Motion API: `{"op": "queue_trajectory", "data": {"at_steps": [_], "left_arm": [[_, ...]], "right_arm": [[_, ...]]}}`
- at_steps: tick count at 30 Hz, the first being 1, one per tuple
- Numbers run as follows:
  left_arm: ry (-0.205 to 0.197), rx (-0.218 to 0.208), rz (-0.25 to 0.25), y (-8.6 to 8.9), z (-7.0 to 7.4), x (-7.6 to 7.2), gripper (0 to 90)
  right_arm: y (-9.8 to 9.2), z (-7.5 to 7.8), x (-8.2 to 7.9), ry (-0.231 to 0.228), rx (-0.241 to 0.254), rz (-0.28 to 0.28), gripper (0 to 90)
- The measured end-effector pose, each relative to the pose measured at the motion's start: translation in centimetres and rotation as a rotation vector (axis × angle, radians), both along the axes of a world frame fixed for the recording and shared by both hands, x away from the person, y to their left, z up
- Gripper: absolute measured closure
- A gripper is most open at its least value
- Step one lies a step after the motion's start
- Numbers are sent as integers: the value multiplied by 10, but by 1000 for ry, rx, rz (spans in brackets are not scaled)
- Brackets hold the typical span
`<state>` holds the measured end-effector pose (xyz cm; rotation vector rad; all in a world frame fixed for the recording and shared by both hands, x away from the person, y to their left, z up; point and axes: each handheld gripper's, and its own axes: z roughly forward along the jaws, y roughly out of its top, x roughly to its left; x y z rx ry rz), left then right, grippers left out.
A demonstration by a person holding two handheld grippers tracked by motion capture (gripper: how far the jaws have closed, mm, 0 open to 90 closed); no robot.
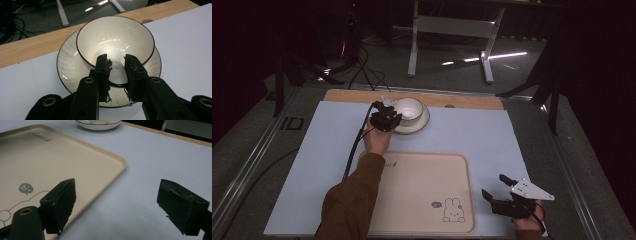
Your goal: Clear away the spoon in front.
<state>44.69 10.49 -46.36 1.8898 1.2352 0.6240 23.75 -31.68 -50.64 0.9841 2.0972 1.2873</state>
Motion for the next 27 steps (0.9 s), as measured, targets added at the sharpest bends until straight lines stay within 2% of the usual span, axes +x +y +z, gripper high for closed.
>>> {"op": "queue_trajectory", "data": {"at_steps": [27], "left_arm": [[-74,-12,-14,18,45,-29,740]], "right_arm": [[1,1,-1,-5,-1,-2,153]]}}
